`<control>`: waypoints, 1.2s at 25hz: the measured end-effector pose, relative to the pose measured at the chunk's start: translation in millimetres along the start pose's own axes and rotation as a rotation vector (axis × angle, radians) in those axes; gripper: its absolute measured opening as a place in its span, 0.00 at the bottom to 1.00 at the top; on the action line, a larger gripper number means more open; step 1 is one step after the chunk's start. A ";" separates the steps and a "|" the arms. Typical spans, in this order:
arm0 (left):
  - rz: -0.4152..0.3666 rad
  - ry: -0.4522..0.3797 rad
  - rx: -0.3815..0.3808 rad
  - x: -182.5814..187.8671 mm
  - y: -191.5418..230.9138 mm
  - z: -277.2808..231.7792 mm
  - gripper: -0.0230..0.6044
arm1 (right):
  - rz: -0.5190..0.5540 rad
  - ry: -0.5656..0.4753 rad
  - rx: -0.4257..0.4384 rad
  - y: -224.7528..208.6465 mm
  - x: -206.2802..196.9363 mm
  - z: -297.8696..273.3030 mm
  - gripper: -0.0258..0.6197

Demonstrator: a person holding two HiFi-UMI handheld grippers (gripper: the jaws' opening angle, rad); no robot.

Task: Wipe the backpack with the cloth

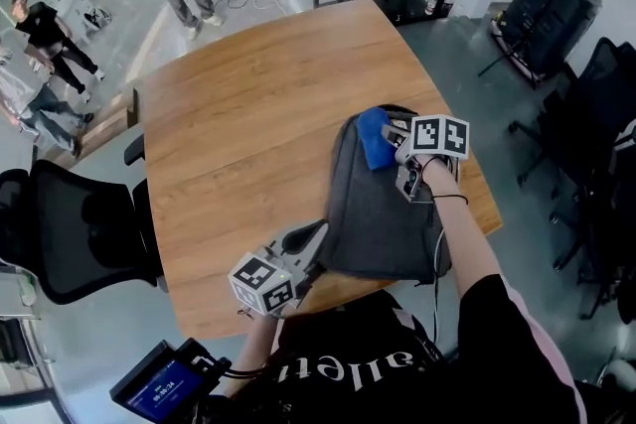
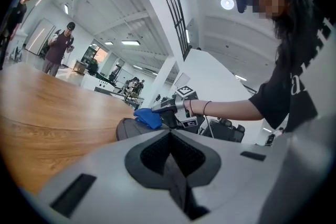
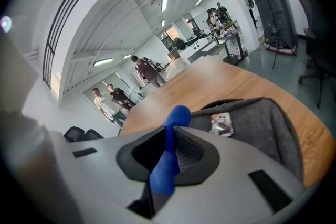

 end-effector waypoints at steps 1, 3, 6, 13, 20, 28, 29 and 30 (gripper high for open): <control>-0.003 0.004 -0.011 0.1 -3.0 -2.2 0.04 | 0.009 -0.003 -0.021 -7.7 0.5 8.3 0.13; -0.007 0.010 -0.029 0.3 -9.0 -4.8 0.04 | 0.016 -0.012 -0.055 -21.8 0.3 27.0 0.13; -0.011 0.023 -0.051 -0.1 -16.9 -8.8 0.04 | -0.005 -0.040 -0.094 -45.8 0.5 57.9 0.13; -0.003 0.043 -0.074 -5.6 -25.7 -12.2 0.04 | -0.127 -0.117 -0.164 -103.5 -6.2 122.4 0.13; 0.000 0.039 -0.070 -3.6 -25.3 -13.6 0.04 | -0.175 -0.154 -0.235 -140.3 -16.1 163.4 0.13; -0.003 0.040 -0.068 -4.3 -24.7 -16.9 0.04 | -0.179 -0.182 -0.244 -148.5 -6.5 177.2 0.13; -0.004 0.039 -0.069 -4.8 -24.6 -17.0 0.04 | -0.177 -0.189 -0.234 -145.6 -2.2 176.1 0.13; -0.005 0.038 -0.070 -4.9 -24.2 -16.8 0.04 | -0.170 -0.196 -0.222 -141.2 3.2 173.6 0.13</control>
Point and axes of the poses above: the fingertips, and each gripper's own axes: z backward along the fingers, y to its left, x out of its top, the point moved 1 cm from there along z, backward along the fingers, and after that the axes turned 3 degrees about x, right-handed, at the moved point
